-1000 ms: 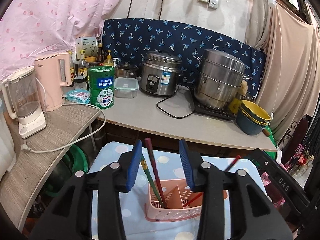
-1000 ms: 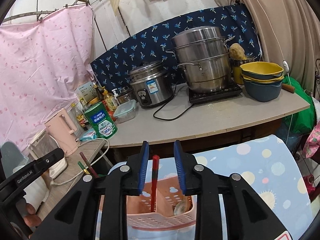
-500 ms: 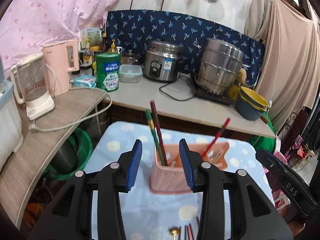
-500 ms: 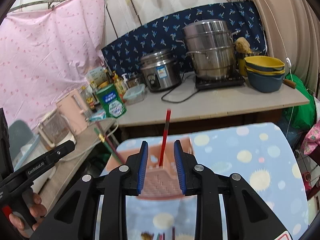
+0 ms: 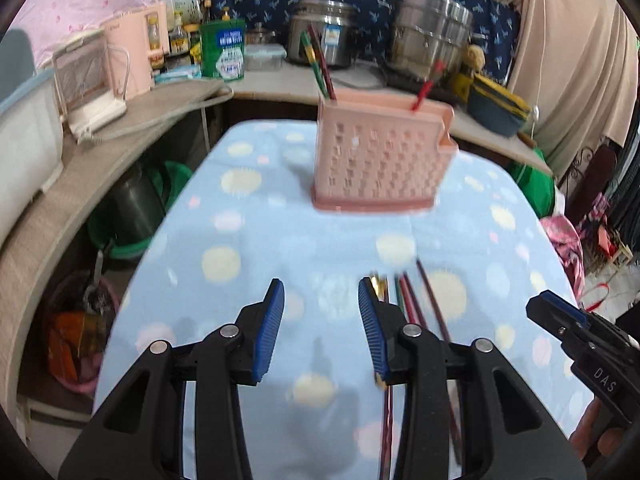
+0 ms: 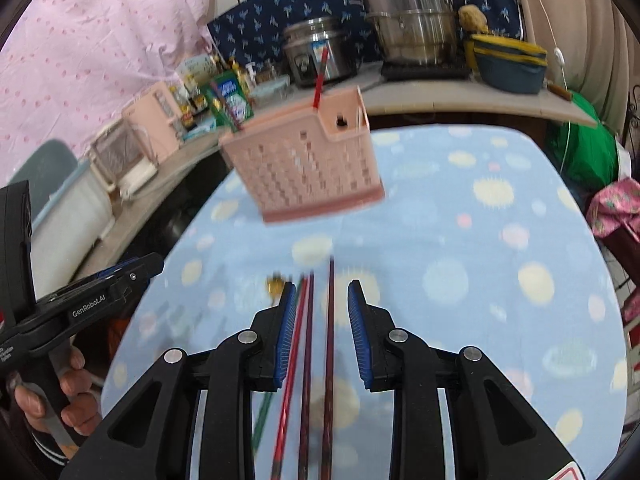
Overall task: Organize utensils
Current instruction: 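Bring both tools back toward the remaining chopsticks on the table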
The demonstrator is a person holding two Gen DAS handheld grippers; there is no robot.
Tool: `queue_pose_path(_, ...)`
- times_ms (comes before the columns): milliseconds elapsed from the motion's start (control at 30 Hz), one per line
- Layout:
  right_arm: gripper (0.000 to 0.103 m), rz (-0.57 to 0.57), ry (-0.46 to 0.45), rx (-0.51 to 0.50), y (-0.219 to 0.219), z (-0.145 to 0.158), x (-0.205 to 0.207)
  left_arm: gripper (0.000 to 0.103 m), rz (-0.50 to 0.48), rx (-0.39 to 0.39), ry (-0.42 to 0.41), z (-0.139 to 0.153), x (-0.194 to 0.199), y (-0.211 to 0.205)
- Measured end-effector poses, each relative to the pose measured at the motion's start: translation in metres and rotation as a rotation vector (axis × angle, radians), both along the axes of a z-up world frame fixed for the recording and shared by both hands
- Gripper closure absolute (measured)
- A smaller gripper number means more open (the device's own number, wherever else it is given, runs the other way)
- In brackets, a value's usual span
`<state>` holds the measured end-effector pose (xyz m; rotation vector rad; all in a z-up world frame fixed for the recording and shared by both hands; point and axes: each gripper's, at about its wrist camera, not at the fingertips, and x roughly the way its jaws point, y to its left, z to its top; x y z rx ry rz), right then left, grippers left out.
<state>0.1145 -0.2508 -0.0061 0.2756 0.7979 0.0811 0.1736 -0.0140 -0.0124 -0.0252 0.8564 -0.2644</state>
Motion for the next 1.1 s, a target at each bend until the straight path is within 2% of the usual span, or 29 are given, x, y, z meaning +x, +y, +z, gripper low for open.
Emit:
queue_pose_path(67,0.077,0.008,0.034,0.006,0.005,-0.015,-0.016,0.066,-0.004,0.022,0.016,-0.013,-0.017,-0.001)
queue_pose_path(133,0.077,0.008,0.055,-0.032,0.013,-0.029,-0.032,0.066,-0.017,0.050,0.033,-0.026,-0.032,-0.003)
queue_pose_path(300,0.077,0.031,0.110,-0.080,0.028,-0.058,-0.059,0.066,-0.047,0.055,0.097,-0.053,-0.058,-0.005)
queue_pose_path(467,0.077,0.034,0.147,-0.081,0.031,-0.075,-0.069,0.059,-0.065,0.065,0.124,-0.069,-0.081,-0.008)
queue_pose_path(667,0.081,0.036,0.166,-0.087,0.036,-0.087,-0.073,0.058,-0.078,0.062,0.149,-0.078,-0.093,-0.011)
queue_pose_path(1100,0.093,0.021,0.152,-0.115,0.036,-0.090,-0.077,0.055,-0.118,0.051,0.177,-0.088,-0.103,-0.023)
